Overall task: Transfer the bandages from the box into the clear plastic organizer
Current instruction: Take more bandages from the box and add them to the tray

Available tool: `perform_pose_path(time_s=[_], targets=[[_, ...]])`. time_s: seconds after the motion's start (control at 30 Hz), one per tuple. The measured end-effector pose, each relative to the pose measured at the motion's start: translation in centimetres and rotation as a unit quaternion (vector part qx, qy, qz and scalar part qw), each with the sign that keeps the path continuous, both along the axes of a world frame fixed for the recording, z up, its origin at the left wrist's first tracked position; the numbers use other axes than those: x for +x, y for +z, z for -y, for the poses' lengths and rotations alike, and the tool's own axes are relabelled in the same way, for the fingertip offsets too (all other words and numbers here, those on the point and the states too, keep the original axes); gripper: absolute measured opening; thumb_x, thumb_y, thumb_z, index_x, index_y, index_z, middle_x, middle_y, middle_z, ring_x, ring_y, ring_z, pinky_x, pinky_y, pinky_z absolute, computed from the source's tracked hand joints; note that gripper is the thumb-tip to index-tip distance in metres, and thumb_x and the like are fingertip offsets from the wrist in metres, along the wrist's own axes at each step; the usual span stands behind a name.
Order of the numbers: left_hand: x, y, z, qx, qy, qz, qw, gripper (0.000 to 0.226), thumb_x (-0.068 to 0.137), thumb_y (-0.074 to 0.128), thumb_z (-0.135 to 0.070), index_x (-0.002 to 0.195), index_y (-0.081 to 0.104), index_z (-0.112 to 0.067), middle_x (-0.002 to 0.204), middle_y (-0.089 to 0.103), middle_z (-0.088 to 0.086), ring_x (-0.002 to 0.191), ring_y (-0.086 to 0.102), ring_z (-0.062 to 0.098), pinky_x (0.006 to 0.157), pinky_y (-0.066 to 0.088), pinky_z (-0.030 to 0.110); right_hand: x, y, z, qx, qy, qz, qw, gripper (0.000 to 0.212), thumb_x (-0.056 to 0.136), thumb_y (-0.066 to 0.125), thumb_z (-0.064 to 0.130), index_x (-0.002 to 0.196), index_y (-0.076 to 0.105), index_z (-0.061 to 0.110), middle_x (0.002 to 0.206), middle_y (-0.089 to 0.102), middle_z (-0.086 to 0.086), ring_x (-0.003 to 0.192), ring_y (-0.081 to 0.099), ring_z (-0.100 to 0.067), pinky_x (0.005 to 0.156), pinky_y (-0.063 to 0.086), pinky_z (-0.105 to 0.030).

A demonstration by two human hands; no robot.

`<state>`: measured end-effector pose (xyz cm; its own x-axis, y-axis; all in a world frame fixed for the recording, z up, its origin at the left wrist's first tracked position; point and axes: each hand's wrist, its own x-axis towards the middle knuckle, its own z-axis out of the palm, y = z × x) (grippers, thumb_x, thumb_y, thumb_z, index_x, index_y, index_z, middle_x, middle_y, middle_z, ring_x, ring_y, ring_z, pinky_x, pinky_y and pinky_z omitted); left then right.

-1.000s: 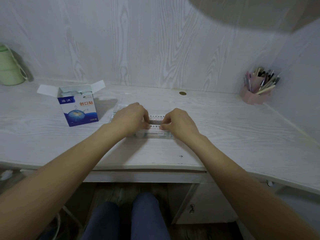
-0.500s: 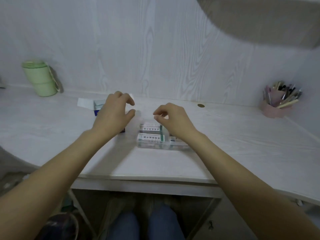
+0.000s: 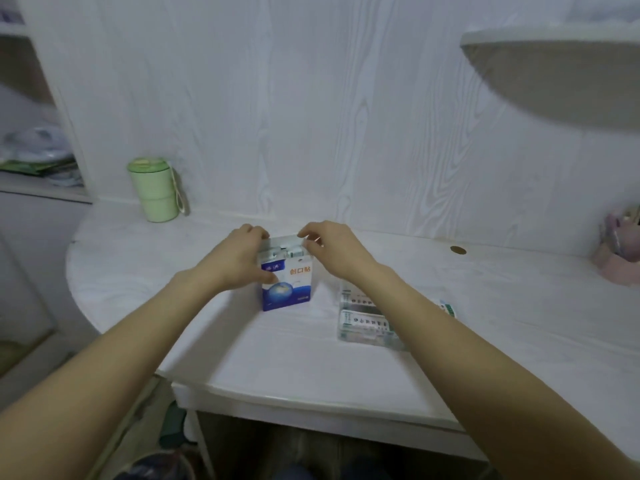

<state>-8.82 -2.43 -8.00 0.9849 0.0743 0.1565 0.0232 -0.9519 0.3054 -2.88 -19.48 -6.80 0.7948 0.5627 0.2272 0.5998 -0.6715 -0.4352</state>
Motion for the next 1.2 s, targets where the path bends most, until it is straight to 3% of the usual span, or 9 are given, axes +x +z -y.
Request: perform_pose_path(time_s=[0.17,0.3,0.37,0.47,0.7,0.9,1.1,1.2], targets=[[-1.3,-0.6,-0.1,0.018,-0.048,0.086,0.995,0.082,0.057,0.086,-0.039,0.122,0.045,-0.01,0.115,0.05,0.003,0.102,0.046,0.02,0.082,0.038,0.028,-0.4,-0.8,0.5,-0.004,0.002,0.061,0.998,0.029,0.092,0.059,0.019,0.121,0.059,0.02,0.117,0.048,-0.003,0.092,0.056,-0.02,0.083,0.049,-0.034],[-2.4,-1.2,0.0,0.041,-0.074,0.143,0.986,0.083,0.057,0.086,-0.04,0.119,0.041,-0.009,0.112,0.052,0.005,0.093,0.046,0.021,0.074,0.032,0.028,-1.4,-1.4,1.2,0.074,0.065,0.123,0.988,0.021,0.081,0.068,0.006,0.099,0.067,0.016,0.108,0.043,0.004,0.095,0.05,-0.014,0.083,0.045,-0.026],[-2.8,-1.6,0.2,0.049,-0.073,0.157,0.984,0.079,0.058,0.086,-0.039,0.116,0.042,-0.008,0.106,0.051,0.005,0.087,0.044,0.019,0.07,0.029,0.028,-2.0,-1.5,0.9,0.069,0.099,0.133,0.984,0.011,0.08,0.07,0.009,0.09,0.07,0.015,0.108,0.044,0.004,0.098,0.047,-0.013,0.082,0.04,-0.023],[-3.1,-2.1,0.5,0.035,-0.072,0.164,0.983,0.078,0.058,0.086,-0.037,0.115,0.042,-0.007,0.105,0.053,0.008,0.089,0.047,0.024,0.073,0.036,0.032,-2.6,-1.6,0.3,0.038,0.122,0.114,0.985,0.006,0.079,0.075,0.02,0.083,0.074,0.017,0.113,0.047,0.003,0.102,0.046,-0.013,0.085,0.04,-0.027],[-3.5,-2.4,0.7,0.008,-0.076,0.173,0.982,0.077,0.06,0.086,-0.035,0.117,0.041,-0.008,0.111,0.054,0.005,0.093,0.047,0.02,0.072,0.036,0.028,-3.3,-1.3,-1.2,-0.03,0.13,0.135,0.982,0.005,0.076,0.076,0.017,0.08,0.074,0.015,0.118,0.047,-0.001,0.109,0.041,-0.019,0.09,0.039,-0.038],[-3.4,-2.6,0.7,-0.009,-0.069,0.175,0.982,0.078,0.061,0.085,-0.033,0.119,0.04,-0.008,0.109,0.053,0.005,0.094,0.046,0.019,0.07,0.034,0.027,-3.4,-1.3,-1.7,-0.082,0.117,0.167,0.976,0.01,0.081,0.069,0.017,0.089,0.074,0.013,0.125,0.044,-0.002,0.115,0.038,-0.02,0.089,0.037,-0.034],[-3.4,-2.9,0.7,-0.04,-0.064,0.17,0.983,0.076,0.061,0.085,-0.03,0.117,0.038,-0.01,0.109,0.052,0.006,0.096,0.047,0.02,0.074,0.042,0.032,-2.7,-2.3,-1.5,-0.039,0.121,0.24,0.963,0.009,0.08,0.067,0.007,0.072,0.071,0.005,0.116,0.056,-0.01,0.105,0.05,-0.029,0.075,0.043,-0.04],[-3.4,-2.9,0.6,-0.044,-0.066,0.166,0.983,0.075,0.061,0.085,-0.029,0.116,0.038,-0.011,0.11,0.052,0.005,0.096,0.046,0.019,0.074,0.043,0.032,-2.9,-2.6,-1.4,0.014,0.102,0.298,0.949,0.007,0.074,0.07,0.006,0.067,0.069,0.007,0.107,0.059,-0.01,0.096,0.048,-0.024,0.059,0.04,-0.033]])
